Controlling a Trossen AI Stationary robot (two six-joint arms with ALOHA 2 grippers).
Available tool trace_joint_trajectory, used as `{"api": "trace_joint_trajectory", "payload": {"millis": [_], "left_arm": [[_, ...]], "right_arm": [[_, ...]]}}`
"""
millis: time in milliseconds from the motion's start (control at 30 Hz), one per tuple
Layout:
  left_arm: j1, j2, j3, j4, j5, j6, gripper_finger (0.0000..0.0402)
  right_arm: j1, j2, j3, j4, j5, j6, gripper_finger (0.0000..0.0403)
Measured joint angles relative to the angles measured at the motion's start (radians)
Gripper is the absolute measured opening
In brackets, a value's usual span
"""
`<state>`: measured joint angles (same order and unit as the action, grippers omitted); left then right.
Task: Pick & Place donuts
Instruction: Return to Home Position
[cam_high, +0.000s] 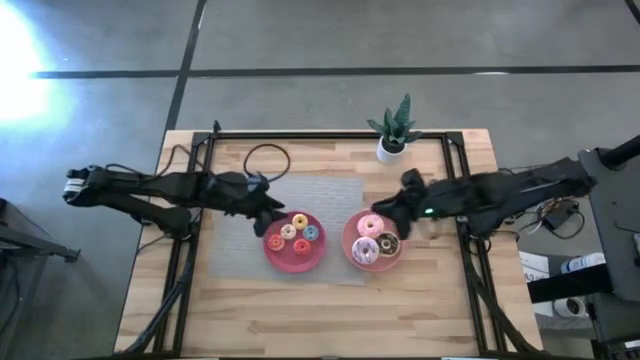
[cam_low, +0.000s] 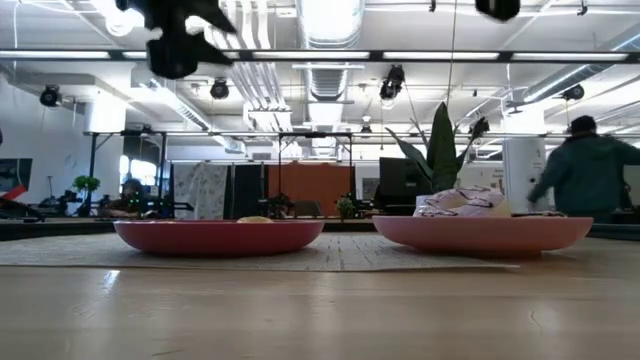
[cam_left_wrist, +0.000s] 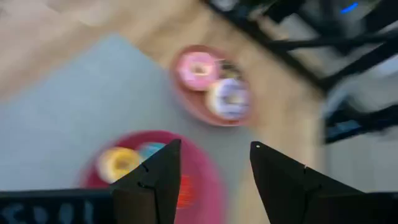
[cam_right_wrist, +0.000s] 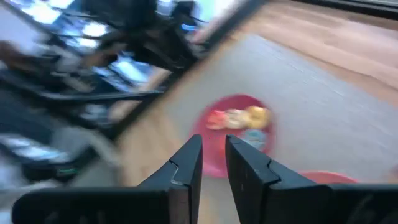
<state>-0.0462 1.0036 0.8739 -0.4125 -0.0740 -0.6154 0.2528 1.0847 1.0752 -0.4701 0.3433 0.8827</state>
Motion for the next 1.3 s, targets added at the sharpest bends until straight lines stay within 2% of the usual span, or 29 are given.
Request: {"api": "trace_joint_trajectory", "payload": {"millis": [67,133,200,300,400,467,533,633,733,867,967,1100,1233,1300], "left_arm": [[-0.019,-0.021,-0.011,0.064,0.081,-0.056,0.0165],[-0.060,-0.037,-0.029,0.176,0.181,-0.033,0.0165],[-0.105,-0.044,-0.052,0.292,0.242,-0.026,0.0165],[-0.172,-0.044,-0.110,0.447,0.231,-0.017,0.0165],[-0.204,-0.031,-0.211,0.645,0.167,-0.027,0.0165],[-0.189,-0.036,-0.285,0.767,0.163,-0.033,0.0165],[-0.137,-0.064,-0.346,0.840,0.196,-0.043,0.0165],[-0.039,-0.148,-0.411,0.856,0.341,-0.069,0.0165],[0.052,-0.256,-0.467,0.836,0.449,-0.052,0.0165],[0.127,-0.405,-0.561,0.781,0.433,0.000,0.0165],[0.144,-0.491,-0.659,0.761,0.429,-0.006,0.0165],[0.144,-0.584,-0.765,0.797,0.429,-0.043,0.0165],[0.144,-0.661,-0.823,0.813,0.429,-0.021,0.0165],[0.144,-0.690,-0.842,0.810,0.429,0.002,0.0165]], "right_arm": [[0.035,-0.066,0.001,0.008,-0.083,-0.060,0.0063],[0.080,-0.107,0.001,0.032,-0.182,-0.156,0.0063],[0.133,-0.140,-0.012,0.049,-0.214,-0.177,0.0063],[0.213,-0.169,-0.084,0.162,-0.211,-0.210,0.0063],[0.255,-0.174,-0.234,0.390,-0.214,-0.258,0.0063],[0.250,-0.187,-0.331,0.491,-0.273,-0.268,0.0063],[0.213,-0.241,-0.395,0.510,-0.322,-0.255,0.0063],[0.148,-0.381,-0.456,0.466,-0.342,-0.269,0.0063],[0.106,-0.549,-0.495,0.413,-0.331,-0.376,0.0063],[0.097,-0.718,-0.583,0.379,-0.189,-0.452,0.0063],[0.098,-0.820,-0.657,0.297,-0.093,-0.434,0.0063],[0.097,-0.960,-0.747,0.256,0.061,-0.317,0.0063],[0.098,-1.083,-0.841,0.285,0.051,-0.412,0.0063],[0.098,-1.085,-0.881,0.369,0.026,-0.474,0.0063]]}}
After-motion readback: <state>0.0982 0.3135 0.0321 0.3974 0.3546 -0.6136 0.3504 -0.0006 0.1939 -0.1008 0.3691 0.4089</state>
